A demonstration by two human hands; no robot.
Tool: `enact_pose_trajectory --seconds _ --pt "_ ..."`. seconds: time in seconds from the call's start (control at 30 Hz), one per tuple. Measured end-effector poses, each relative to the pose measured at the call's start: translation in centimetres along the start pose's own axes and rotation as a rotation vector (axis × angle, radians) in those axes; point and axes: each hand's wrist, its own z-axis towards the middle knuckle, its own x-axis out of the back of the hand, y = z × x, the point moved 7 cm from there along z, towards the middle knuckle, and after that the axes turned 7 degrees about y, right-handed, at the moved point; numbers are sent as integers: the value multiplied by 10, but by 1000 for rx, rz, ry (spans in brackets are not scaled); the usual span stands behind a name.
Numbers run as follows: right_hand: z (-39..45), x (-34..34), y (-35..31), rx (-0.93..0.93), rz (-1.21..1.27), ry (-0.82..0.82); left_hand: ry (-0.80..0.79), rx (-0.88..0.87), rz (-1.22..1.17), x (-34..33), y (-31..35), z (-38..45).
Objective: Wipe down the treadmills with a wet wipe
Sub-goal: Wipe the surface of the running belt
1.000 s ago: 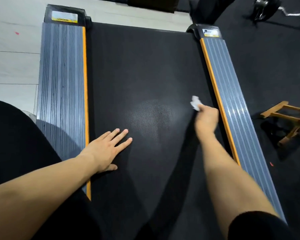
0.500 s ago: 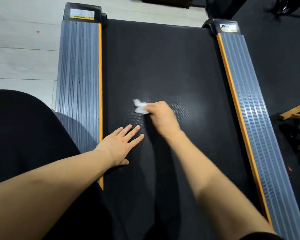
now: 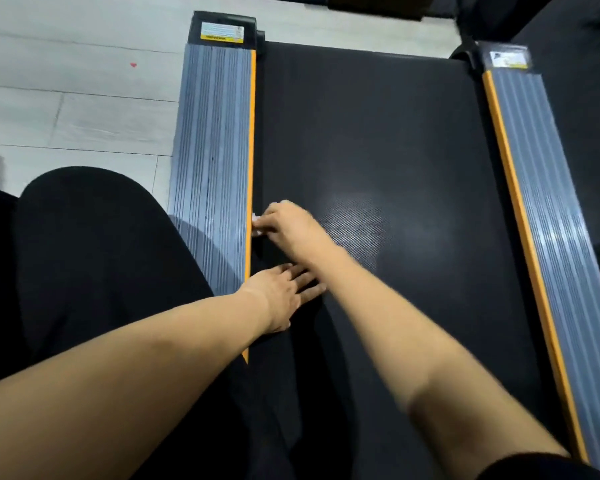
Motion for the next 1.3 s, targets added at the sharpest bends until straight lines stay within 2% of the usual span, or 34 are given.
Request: enact_pose_trajectory --seconds 0.07,0.1,0.17,0.23,0.3,0.33,0.4,0.5,0.57,0.6,0.67,0.77,0.87,0.93,1.0,1.1,1.17,1.23,1.27,1.3 --pt "-16 14 36 50 -30 53 7 16 -40 -1 -2 -2" --pt "-29 24 67 -9 -49 115 14 18 -54 0 -4 -2" --pt "-66 49 144 -299 -128 294 39 10 -83 3 -5 0" --pt "-112 67 206 -695 -159 397 43 3 -74 4 -5 -1" --pt "-135 70 220 -954 -181 432 39 -5 -70 3 -5 -1" --pt "-129 69 208 -980 -179 448 38 -4 -73 3 -6 -1" --pt "-89 52 153 -799 -153 408 41 0 -81 3 -6 -1" --pt "-36 7 47 -302 -64 220 45 9 -117 4 -7 0" --pt "-41 3 35 -151 32 173 57 6 -136 8 -7 -1" --pt "-49 14 52 -147 44 239 73 4 -142 11 -7 -2" --pt "-80 40 118 -312 -7 389 138 4 -148 17 -8 -1" --pt "-139 75 222 -792 -183 457 280 69 -159 31 -13 5" --pt "-159 83 242 -1117 -84 557 282 244 -192 33 -31 8" --pt "-130 78 224 -1183 5 622 257 339 -244 29 -45 7" --pt "-67 65 184 -1021 10 559 224 374 -280 23 -52 7" --pt "31 32 81 -519 42 357 154 384 -290 11 -49 8" --pt "56 14 32 -227 47 207 134 377 -286 9 -50 9" --pt "48 18 30 -50 62 161 124 369 -317 9 -51 7" --pt "39 25 45 -9 67 199 131 373 -323 11 -51 6" --pt "25 35 73 -46 68 252 145 375 -317 14 -51 7"
